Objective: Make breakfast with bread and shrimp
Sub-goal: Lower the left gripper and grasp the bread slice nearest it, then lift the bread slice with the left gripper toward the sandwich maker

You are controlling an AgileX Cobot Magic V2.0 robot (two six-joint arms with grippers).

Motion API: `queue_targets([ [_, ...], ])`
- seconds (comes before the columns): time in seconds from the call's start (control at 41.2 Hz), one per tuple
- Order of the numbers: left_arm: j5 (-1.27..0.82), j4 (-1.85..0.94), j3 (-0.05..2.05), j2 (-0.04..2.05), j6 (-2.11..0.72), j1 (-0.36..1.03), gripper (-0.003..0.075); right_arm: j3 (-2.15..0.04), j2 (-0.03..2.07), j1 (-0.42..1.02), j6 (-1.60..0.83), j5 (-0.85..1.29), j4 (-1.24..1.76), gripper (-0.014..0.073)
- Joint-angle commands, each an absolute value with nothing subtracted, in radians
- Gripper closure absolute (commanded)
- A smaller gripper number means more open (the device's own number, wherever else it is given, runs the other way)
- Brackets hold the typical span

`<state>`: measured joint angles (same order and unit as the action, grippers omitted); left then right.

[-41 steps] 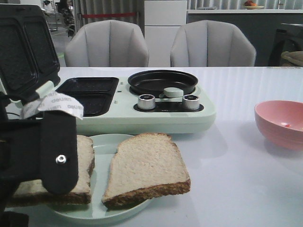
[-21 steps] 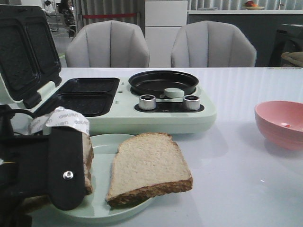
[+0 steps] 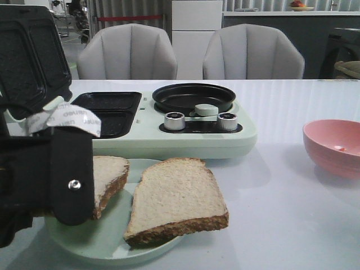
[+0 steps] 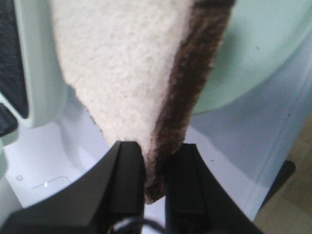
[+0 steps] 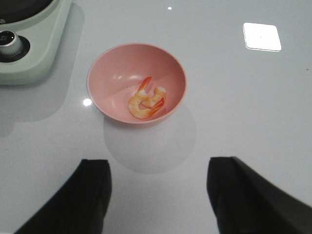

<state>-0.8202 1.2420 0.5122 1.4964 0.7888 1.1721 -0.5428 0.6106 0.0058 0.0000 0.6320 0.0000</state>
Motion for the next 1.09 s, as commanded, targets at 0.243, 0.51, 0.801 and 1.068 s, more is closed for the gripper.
queue_targets([
  [0.243, -1.020, 1.335, 0.559, 1.299, 0.781, 1.205, 0.0568, -0.577, 0.617, 0.007, -0.008, 0.565, -0.017, 0.0059],
  [0.51, -0.943, 1.389, 0.706, 1.242, 0.638, 1.124, 0.0568, -0.577, 0.617, 0.007, -0.008, 0.565, -0.017, 0.0059],
  [0.801, -0.757, 1.509, 0.873, 1.344, 0.622, 0.846, 0.0568, -0.577, 0.617, 0.007, -0.008, 0.565, -0.017, 0.0059],
  [1.068, -0.725, 1.511, 1.088, 1.537, 0.556, 0.732, 0.0568, -0.577, 0.617, 0.007, -0.008, 0.565, -0.017, 0.0059],
])
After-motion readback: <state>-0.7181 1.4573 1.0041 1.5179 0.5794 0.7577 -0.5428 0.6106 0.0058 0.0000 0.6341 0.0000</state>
